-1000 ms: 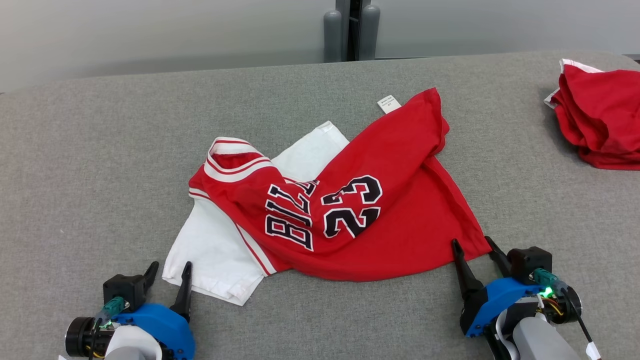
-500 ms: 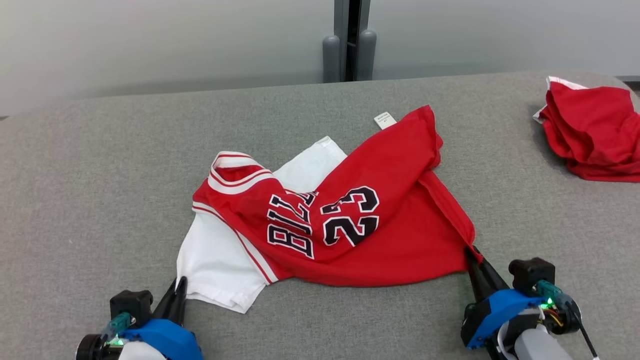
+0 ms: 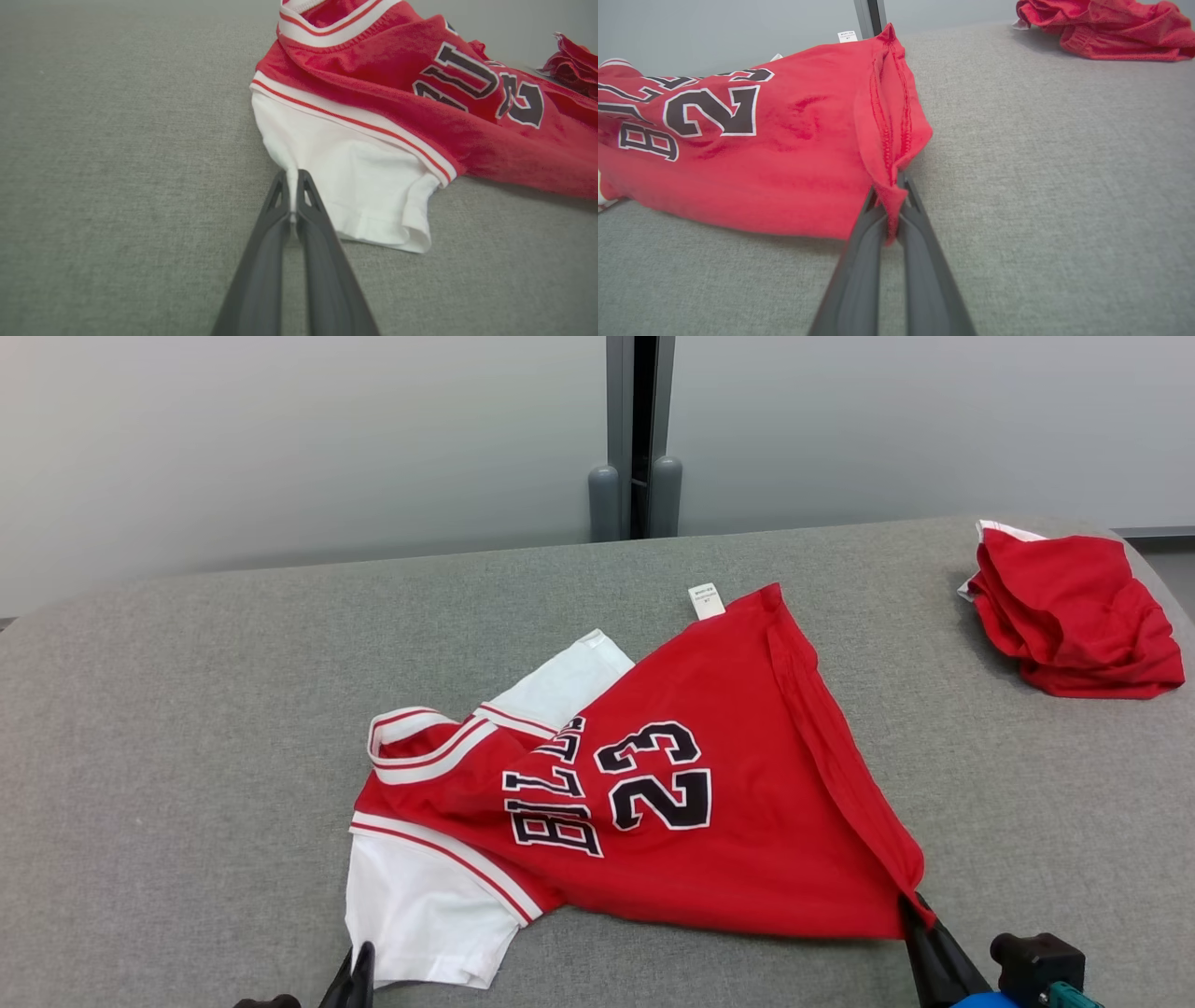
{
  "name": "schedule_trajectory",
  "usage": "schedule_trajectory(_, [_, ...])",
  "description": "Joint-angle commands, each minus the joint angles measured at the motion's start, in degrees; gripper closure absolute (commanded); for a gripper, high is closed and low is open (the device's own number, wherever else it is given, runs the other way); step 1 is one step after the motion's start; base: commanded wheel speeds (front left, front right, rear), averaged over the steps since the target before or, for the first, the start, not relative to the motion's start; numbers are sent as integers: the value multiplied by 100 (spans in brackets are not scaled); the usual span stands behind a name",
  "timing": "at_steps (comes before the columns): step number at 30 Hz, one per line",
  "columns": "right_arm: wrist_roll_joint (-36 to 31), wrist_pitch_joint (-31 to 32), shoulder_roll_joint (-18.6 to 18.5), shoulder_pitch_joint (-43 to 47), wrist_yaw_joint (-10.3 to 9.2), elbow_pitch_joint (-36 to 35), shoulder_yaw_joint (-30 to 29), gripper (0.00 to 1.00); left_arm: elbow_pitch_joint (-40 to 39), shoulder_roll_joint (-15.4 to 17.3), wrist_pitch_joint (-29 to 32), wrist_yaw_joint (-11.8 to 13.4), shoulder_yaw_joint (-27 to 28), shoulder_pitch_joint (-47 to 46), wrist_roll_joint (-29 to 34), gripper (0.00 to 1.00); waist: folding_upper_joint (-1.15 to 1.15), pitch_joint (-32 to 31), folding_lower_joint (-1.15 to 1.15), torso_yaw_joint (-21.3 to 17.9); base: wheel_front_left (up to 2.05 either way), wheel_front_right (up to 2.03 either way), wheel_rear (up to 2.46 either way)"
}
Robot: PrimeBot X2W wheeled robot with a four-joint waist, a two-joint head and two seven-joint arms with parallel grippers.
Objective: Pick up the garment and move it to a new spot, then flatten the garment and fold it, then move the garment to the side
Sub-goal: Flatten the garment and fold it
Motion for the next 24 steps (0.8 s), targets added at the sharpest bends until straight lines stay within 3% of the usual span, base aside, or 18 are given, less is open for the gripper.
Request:
schedule_trajectory(1, [-1,33,0,81,-3,-81,-18,100,-102,23,11,-10,-1,47,-52,100,0,4,1,-4,0,0,0])
schedule_trajectory(7, [-20,312,-34,-225,-3,-773,18,100,-976,174,106,-37,-180,-226,144,100,0,114,1,-18,0,0,0])
schedule_trajectory(14, [30,494,-279,-1692,-3,-1126,265,100,-1234,510,323,-197,-330,-1852,362,100,0,593,1,-18,0,0,0])
schedule_trajectory(24, [89,566,-564,-4911,-3,-281,549,100,-591,902,623,-321,-349,-5075,463,100,0,1802,1,-113,0,0,0])
